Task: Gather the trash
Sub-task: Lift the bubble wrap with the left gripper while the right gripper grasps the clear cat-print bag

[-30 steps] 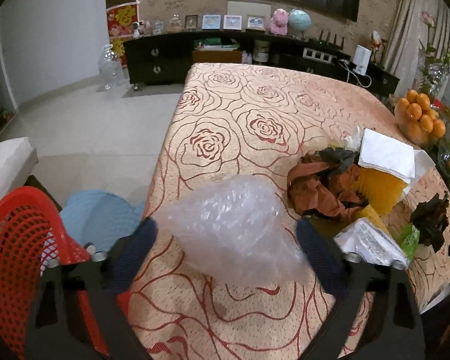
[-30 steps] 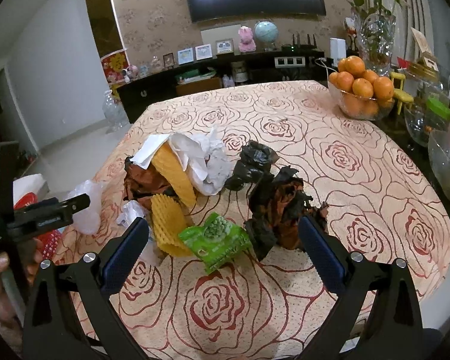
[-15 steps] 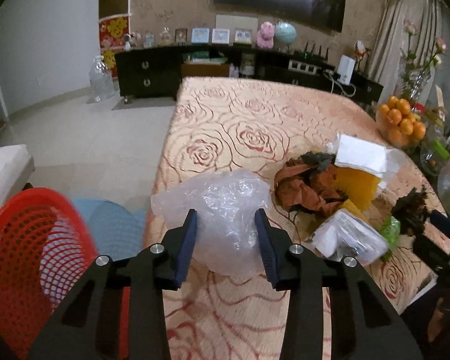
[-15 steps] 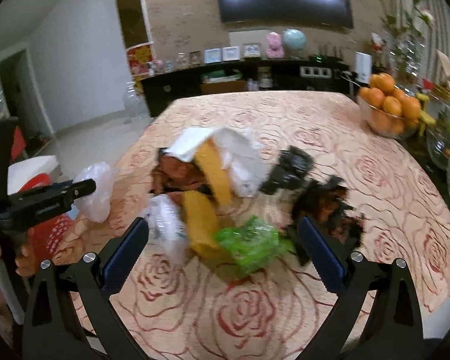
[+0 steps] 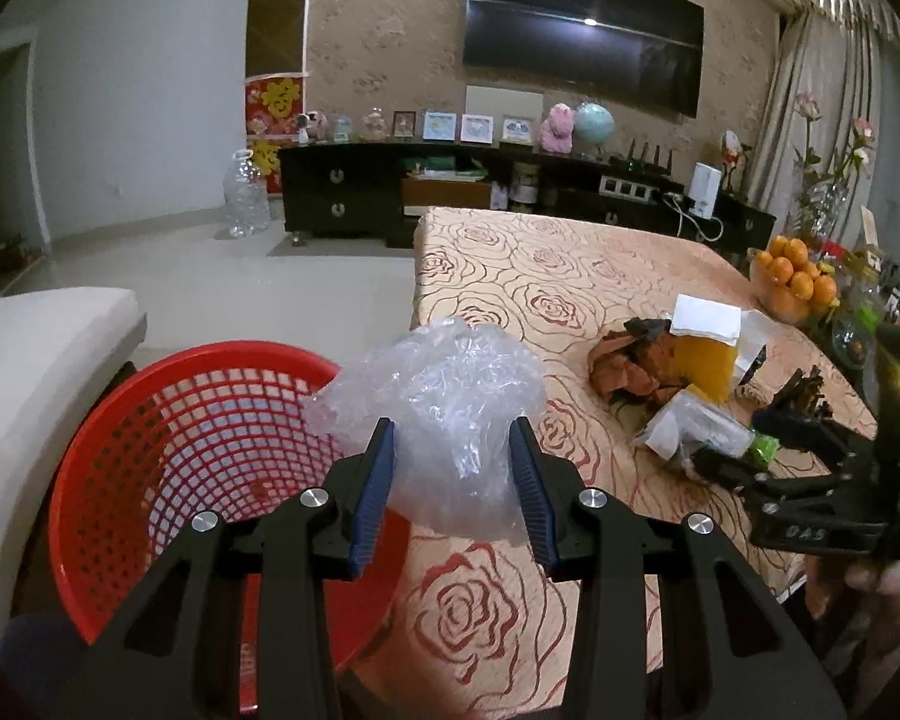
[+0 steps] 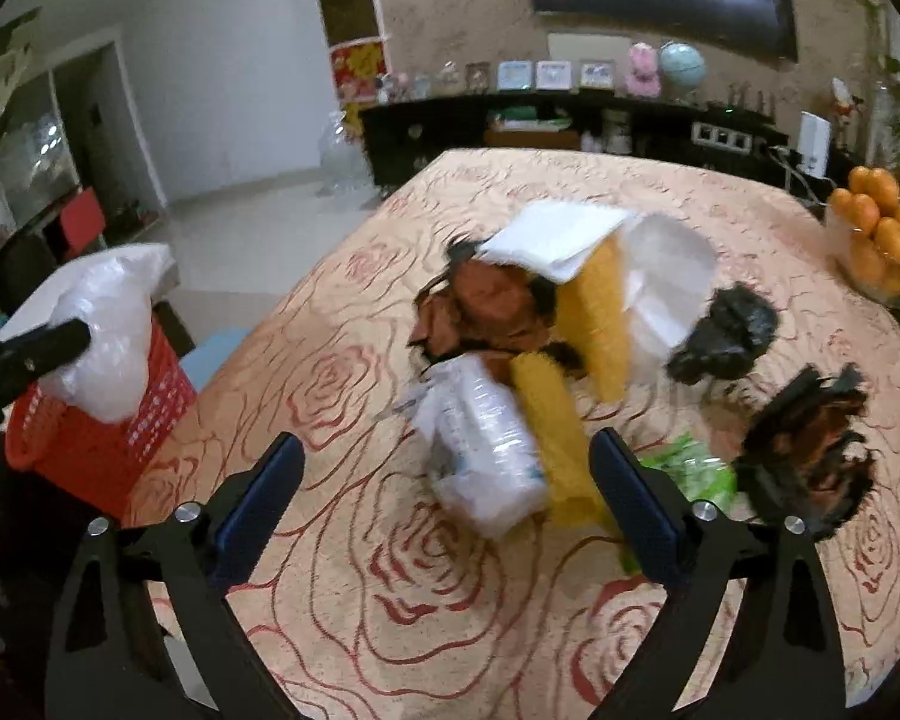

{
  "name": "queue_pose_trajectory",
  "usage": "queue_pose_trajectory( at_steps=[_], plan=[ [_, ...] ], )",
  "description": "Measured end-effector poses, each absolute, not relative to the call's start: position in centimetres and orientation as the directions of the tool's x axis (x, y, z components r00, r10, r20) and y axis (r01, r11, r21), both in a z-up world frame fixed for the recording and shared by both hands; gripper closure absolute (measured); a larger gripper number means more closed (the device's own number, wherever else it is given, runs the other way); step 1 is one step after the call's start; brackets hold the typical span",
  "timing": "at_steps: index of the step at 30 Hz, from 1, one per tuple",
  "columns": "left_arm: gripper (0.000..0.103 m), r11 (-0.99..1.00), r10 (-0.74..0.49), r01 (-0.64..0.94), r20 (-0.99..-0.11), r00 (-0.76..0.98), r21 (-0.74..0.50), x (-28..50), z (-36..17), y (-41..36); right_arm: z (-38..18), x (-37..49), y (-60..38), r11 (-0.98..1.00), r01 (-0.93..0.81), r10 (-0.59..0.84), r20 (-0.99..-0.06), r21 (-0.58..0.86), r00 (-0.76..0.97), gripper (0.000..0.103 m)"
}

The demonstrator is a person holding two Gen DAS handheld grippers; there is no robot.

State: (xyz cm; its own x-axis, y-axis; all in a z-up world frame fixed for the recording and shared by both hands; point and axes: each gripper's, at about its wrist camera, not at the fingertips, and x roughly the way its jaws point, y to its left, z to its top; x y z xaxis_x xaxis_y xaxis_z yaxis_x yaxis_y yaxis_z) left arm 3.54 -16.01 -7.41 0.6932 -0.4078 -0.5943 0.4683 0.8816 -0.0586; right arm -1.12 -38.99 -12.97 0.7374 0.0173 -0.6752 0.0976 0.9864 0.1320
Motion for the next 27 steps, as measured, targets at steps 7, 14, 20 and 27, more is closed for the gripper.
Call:
queue_pose_trajectory(
  at_steps=[7,14,20,27],
  plan=[
    [0.065,0.885,-0.417,0.458,-0.575,0.704,-0.081,3.2,-7.3,-14.7,-12.5,-2.0,-36.8,0.963,-0.103,0.244,-0.641,0.249,0.728,0.012],
    [0.065,0.887,-0.424,0.45,-0.565,0.708,-0.102,3.2,-7.4,-13.8,-11.7,-2.6,-36.6,0.968,-0.101,0.226,-0.627,0.229,0.746,0.013],
    [0.065,0.891,-0.418,0.444,-0.556,0.718,-0.096,3.1,-7.4,-13.5,-12.9,-1.2,-35.5,0.987,-0.082,0.154,-0.669,0.139,0.727,0.022],
    [0.065,0.893,-0.415,0.439,-0.552,0.724,-0.096,3.0,-7.2,-13.2,-15.2,1.4,-34.4,0.989,-0.099,0.15,-0.724,0.113,0.674,0.025]
  ],
)
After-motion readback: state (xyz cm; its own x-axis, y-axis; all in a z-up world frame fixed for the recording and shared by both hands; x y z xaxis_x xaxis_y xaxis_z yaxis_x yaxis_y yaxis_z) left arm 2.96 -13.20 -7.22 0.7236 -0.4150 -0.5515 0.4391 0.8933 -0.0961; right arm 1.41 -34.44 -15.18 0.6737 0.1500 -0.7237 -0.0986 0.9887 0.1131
